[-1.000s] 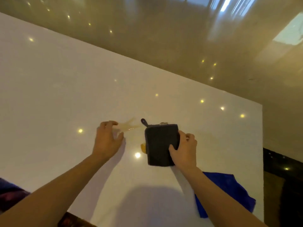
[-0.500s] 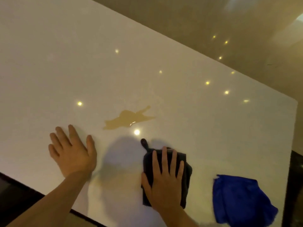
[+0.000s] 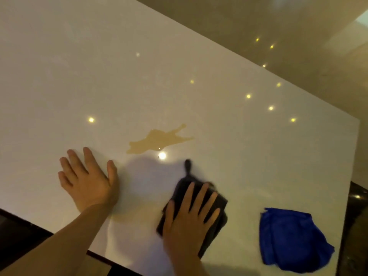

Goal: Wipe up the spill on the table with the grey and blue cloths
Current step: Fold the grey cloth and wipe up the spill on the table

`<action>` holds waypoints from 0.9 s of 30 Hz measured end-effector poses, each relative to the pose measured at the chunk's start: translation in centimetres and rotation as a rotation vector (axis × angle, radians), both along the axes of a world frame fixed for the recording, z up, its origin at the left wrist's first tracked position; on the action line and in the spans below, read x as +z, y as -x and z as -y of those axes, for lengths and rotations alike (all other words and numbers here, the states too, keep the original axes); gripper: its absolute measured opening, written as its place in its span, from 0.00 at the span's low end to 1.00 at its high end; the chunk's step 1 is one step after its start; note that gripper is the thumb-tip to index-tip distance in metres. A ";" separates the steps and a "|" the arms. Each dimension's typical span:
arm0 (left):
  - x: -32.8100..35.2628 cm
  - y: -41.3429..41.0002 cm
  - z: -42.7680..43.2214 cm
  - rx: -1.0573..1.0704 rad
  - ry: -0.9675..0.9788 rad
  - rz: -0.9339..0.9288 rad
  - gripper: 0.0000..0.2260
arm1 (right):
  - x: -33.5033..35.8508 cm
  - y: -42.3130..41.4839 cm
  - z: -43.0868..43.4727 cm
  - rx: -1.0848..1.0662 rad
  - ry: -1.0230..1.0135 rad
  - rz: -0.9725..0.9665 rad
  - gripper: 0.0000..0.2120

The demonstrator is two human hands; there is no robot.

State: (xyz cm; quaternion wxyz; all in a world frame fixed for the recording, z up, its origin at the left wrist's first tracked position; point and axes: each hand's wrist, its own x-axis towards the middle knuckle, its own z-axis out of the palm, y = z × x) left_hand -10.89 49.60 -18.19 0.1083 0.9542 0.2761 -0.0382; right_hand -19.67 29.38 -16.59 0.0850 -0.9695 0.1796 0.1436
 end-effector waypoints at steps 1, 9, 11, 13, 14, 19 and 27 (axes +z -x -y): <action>0.0 0.1 -0.1 0.014 0.005 0.001 0.33 | 0.0 1.3 -1.1 0.023 -0.020 -0.029 0.35; 0.1 0.1 -0.1 -0.023 -0.016 -0.043 0.35 | -0.1 -20.9 1.6 0.041 0.059 0.147 0.31; 0.2 0.1 -0.1 -0.017 -0.008 -0.041 0.35 | -0.4 -24.6 1.5 0.219 0.078 0.203 0.31; 0.5 0.0 0.0 -0.012 -0.006 -0.042 0.34 | -0.6 -24.5 0.7 0.426 0.090 0.241 0.30; 0.6 0.0 0.0 -0.012 -0.004 -0.047 0.34 | -0.7 -23.4 -0.1 0.531 0.075 0.245 0.29; 1.5 -0.2 0.2 -0.013 0.017 -0.084 0.34 | -1.2 -17.5 -2.1 0.790 -0.035 0.249 0.28; 1.0 -0.3 0.3 -0.003 0.010 -0.068 0.33 | 0.2 -25.4 -1.8 0.648 -0.283 0.336 0.18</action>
